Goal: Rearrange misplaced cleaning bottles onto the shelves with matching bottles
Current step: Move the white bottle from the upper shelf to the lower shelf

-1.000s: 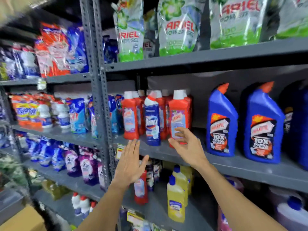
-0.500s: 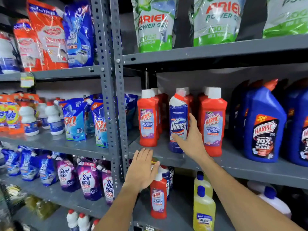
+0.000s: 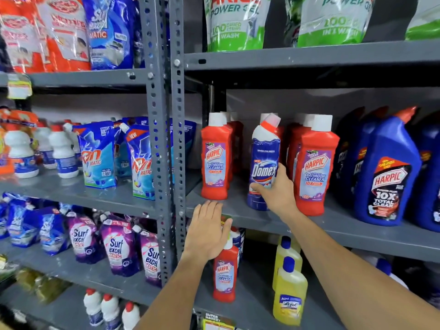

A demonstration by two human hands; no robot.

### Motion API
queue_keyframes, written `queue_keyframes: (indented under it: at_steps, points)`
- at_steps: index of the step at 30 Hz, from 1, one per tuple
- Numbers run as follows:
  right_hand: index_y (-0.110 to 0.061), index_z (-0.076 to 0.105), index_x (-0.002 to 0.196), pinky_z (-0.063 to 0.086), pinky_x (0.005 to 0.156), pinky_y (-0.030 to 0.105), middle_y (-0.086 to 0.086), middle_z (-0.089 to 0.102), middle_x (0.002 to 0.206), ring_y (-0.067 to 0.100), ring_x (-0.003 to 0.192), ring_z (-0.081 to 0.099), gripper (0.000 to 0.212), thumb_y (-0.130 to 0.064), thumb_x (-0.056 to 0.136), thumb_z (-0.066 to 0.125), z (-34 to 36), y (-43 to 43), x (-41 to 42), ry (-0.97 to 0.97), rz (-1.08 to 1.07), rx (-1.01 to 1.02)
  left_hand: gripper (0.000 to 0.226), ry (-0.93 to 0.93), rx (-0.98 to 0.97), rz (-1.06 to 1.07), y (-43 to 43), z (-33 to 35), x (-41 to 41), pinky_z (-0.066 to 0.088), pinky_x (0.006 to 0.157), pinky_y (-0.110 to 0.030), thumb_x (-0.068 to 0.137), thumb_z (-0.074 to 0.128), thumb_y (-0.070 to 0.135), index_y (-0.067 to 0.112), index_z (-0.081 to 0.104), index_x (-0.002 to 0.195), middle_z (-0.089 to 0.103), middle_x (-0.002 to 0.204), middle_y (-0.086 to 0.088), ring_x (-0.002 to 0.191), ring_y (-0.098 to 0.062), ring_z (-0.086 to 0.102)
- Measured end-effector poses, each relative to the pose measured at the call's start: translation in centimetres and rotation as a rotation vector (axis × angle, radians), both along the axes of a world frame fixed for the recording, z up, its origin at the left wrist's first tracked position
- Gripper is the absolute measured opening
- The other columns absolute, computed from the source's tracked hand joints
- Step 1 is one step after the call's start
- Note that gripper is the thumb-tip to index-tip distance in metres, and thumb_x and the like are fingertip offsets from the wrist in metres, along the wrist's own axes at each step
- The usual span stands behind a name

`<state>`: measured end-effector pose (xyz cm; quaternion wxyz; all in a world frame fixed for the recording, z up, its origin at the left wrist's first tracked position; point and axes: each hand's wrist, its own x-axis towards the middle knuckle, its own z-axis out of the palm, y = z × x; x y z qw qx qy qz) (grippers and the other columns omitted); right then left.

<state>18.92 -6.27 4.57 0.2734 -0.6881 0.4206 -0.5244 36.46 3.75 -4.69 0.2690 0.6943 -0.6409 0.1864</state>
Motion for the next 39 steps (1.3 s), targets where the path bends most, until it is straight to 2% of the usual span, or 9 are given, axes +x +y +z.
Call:
queue_keyframes:
  at_steps: [4, 9, 12, 17, 22, 26, 31, 35, 39]
  points:
    - [-0.015, 0.042, 0.14, 0.053, 0.095, 0.037, 0.005, 0.063, 0.133, 0.021, 0.116, 0.063, 0.081, -0.019, 0.074, 0.089, -0.1, 0.7, -0.4, -0.047, 0.002, -0.011, 0.068, -0.024, 0.017, 0.011, 0.1, 0.3, 0.1, 0.014, 0.121, -0.04, 0.095, 0.017, 0.054, 0.012, 0.04, 0.143, 0.044, 0.148, -0.004, 0.14, -0.02, 0.032]
    - [-0.015, 0.043, 0.137, 0.052, 0.092, 0.03, 0.003, 0.064, 0.131, 0.014, 0.11, 0.062, 0.081, -0.015, 0.071, 0.09, 0.0, 2.8, -1.9, -0.114, 0.07, -0.035, 0.059, -0.064, 0.074, 0.016, 0.2, 1.0, 0.0, 0.015, 0.12, -0.042, 0.1, 0.031, 0.048, 0.011, 0.036, 0.146, 0.04, 0.152, -0.007, 0.143, -0.022, 0.027]
    - [-0.015, 0.046, 0.133, 0.055, 0.095, 0.033, 0.0, 0.065, 0.128, 0.013, 0.112, 0.065, 0.08, -0.018, 0.068, 0.093, -0.1, 4.4, -2.9, -0.148, 0.125, -0.06, 0.064, -0.1, 0.11, 0.053, 0.6, 1.0, -0.2, 0.011, 0.122, -0.045, 0.1, 0.026, 0.049, 0.009, 0.028, 0.15, 0.029, 0.158, -0.011, 0.15, -0.026, 0.012]
    - [-0.02, 0.052, 0.127, 0.056, 0.087, 0.024, -0.008, 0.07, 0.121, 0.004, 0.107, 0.069, 0.081, -0.025, 0.06, 0.097, -0.3, 7.7, -4.5, -0.197, 0.218, -0.069, 0.071, -0.138, 0.042, 0.113, 3.3, -1.2, -0.7, 0.008, 0.122, -0.044, 0.099, 0.022, 0.05, 0.007, 0.008, 0.155, 0.006, 0.164, -0.01, 0.151, -0.024, -0.005]
    - [-0.025, 0.055, 0.122, 0.058, 0.083, 0.022, -0.015, 0.073, 0.112, -0.001, 0.1, 0.07, 0.081, -0.023, 0.055, 0.099, -3.9, 10.6, -5.5, -0.14, 0.295, -0.011, 0.073, -0.085, 0.103, 0.18, 6.1, -5.0, -1.2, 0.012, 0.122, -0.045, 0.099, 0.022, 0.051, 0.005, 0.009, 0.154, 0.007, 0.163, -0.014, 0.151, -0.026, 0.001]
    - [-0.033, 0.054, 0.115, 0.046, 0.072, 0.003, -0.026, 0.069, 0.102, -0.017, 0.089, 0.064, 0.076, -0.022, 0.055, 0.099, -8.9, 11.4, -5.6, 0.027, 0.323, 0.063, 0.072, -0.083, 0.196, 0.213, 7.0, -8.9, -0.9, 0.019, 0.12, -0.047, 0.098, 0.025, 0.05, 0.002, 0.022, 0.152, 0.017, 0.162, -0.017, 0.15, -0.03, 0.01]
    - [-0.037, 0.048, 0.112, 0.05, 0.079, 0.015, -0.03, 0.063, 0.101, -0.011, 0.094, 0.063, 0.073, -0.024, 0.059, 0.096, -16.3, 10.5, -5.0, 0.115, 0.259, 0.153, 0.076, -0.045, 0.382, 0.157, 6.4, -14.7, 0.2, 0.012, 0.121, -0.045, 0.096, 0.015, 0.053, 0.002, 0.017, 0.153, 0.013, 0.162, -0.016, 0.15, -0.03, 0.007]
    - [-0.025, 0.051, 0.12, 0.049, 0.084, 0.028, -0.008, 0.067, 0.11, 0.014, 0.102, 0.064, 0.073, -0.019, 0.062, 0.094, -22.1, 8.8, -3.9, 0.148, 0.148, 0.233, 0.071, 0.06, 0.582, 0.064, 5.4, -19.8, 1.3, 0.004, 0.122, -0.041, 0.1, 0.017, 0.05, 0.005, 0.007, 0.154, 0.005, 0.164, -0.013, 0.151, -0.025, -0.002]
    - [-0.017, 0.049, 0.129, 0.047, 0.087, 0.031, 0.002, 0.066, 0.121, 0.018, 0.106, 0.061, 0.078, -0.01, 0.064, 0.092, -26.6, 6.9, -2.5, 0.116, 0.048, 0.319, 0.067, 0.082, 0.706, 0.034, 4.2, -23.6, 2.3, 0.004, 0.122, -0.041, 0.103, 0.024, 0.044, 0.005, 0.008, 0.154, 0.008, 0.164, -0.012, 0.151, -0.025, 0.0]
